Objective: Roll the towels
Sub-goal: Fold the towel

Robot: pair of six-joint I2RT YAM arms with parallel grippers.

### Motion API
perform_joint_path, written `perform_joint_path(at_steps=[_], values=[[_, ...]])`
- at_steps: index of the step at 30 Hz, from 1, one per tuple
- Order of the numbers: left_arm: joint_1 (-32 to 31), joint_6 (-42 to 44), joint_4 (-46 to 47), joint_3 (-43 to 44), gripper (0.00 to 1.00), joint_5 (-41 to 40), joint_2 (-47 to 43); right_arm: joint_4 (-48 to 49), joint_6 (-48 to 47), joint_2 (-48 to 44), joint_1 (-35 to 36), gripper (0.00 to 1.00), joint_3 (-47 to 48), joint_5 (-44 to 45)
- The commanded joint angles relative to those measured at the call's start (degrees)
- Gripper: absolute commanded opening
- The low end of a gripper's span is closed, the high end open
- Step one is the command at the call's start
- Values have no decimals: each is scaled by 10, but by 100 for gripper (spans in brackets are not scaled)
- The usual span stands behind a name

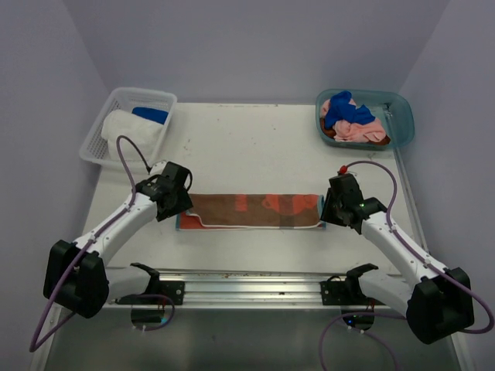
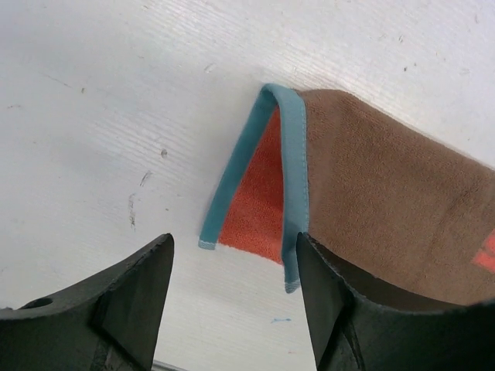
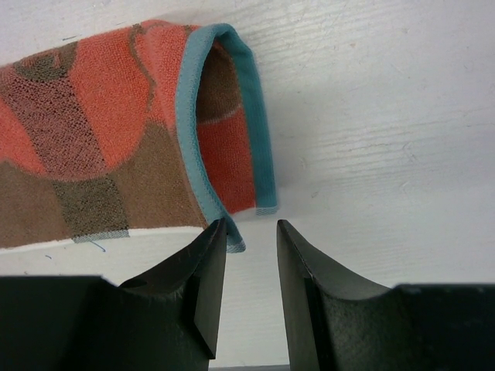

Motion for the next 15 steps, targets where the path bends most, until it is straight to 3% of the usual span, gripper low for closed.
perform_joint_path(at_steps=[1,15], values=[[31,30,18,-5,68,36,-18,12,-7,1,-2,37,13,7],[37,41,22,-13,67,7,0,11,-5,-1,-1,37,14,6]])
